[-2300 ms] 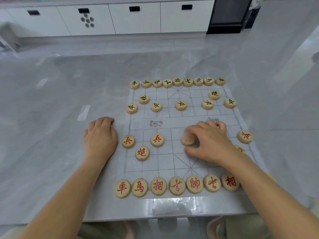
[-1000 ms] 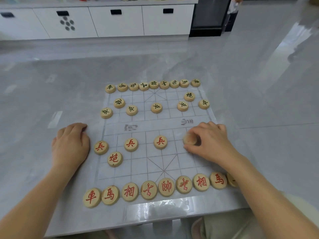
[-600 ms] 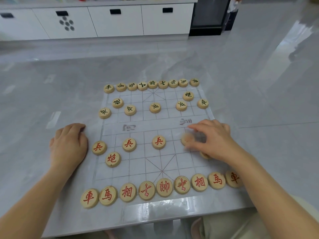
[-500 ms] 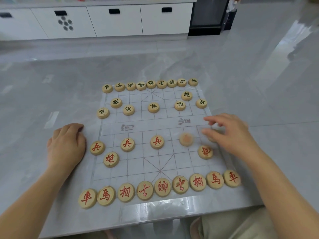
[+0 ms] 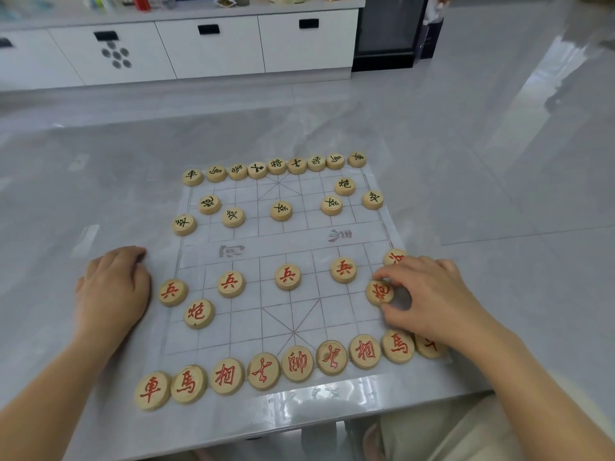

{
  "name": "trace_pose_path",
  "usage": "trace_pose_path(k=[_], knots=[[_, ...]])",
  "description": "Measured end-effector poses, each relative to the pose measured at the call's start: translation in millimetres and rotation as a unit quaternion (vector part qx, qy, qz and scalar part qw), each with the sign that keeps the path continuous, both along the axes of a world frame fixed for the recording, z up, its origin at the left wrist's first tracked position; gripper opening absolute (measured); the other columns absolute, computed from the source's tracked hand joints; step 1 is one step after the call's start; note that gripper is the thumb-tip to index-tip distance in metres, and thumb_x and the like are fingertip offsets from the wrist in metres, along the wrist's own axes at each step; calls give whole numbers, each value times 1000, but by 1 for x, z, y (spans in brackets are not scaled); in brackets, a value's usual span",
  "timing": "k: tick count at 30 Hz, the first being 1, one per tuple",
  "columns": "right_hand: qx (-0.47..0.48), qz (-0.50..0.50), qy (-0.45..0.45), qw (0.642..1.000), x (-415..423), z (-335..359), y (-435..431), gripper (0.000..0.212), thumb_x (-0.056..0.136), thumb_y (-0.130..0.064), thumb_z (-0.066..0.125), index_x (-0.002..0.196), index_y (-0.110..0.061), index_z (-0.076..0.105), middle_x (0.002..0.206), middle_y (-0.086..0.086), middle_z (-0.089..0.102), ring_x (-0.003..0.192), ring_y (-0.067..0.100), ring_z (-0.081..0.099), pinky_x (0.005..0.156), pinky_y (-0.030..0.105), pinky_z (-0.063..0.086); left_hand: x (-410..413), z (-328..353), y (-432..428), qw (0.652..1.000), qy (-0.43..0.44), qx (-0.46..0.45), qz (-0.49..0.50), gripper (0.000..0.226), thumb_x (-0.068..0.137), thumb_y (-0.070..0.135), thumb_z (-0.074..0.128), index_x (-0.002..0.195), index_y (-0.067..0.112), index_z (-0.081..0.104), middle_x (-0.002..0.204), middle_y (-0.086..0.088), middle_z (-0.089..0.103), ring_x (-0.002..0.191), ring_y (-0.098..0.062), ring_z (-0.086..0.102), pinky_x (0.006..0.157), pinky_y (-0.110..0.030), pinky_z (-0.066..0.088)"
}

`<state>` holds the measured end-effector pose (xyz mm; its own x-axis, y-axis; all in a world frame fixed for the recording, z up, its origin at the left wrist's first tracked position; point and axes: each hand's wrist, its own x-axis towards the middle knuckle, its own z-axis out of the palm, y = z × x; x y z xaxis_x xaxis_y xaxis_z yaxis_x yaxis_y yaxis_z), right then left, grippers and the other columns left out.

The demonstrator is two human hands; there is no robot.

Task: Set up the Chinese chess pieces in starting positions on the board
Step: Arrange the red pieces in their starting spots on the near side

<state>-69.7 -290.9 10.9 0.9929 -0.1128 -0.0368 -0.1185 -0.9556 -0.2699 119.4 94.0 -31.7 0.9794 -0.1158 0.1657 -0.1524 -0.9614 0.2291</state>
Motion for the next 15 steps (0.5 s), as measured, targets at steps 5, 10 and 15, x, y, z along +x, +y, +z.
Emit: trace_pose_path(k=[5,10,15], knots=[[-10,-22,-24,999,1,-1,1,46,72,-68,53,105,-36,49,91,-21,49,89,6,46,87,28,28,-1,1,-1,1000,0,-2,3,47,85,36,28,121,18,52,125,-12,55,115,-37,43,94,-54,36],[-3,-11,-27,1000,0,-7,2,41,78,-51,55,115,-34,54,104,-16,55,100,10,49,88,29,29,0,1,0,1000,3,4,-2,42,89,33,30,122,19,51,126,-12,55,116,-37,43,94,-55,36],[8,-11,-32,999,2,-6,2,42,77,-55,55,113,-33,56,98,-19,54,95,8,49,87,29,30,1,-1,2,1000,4,6,-5,37,91,31,33,123,20,50,126,-12,55,116,-37,43,95,-55,37]])
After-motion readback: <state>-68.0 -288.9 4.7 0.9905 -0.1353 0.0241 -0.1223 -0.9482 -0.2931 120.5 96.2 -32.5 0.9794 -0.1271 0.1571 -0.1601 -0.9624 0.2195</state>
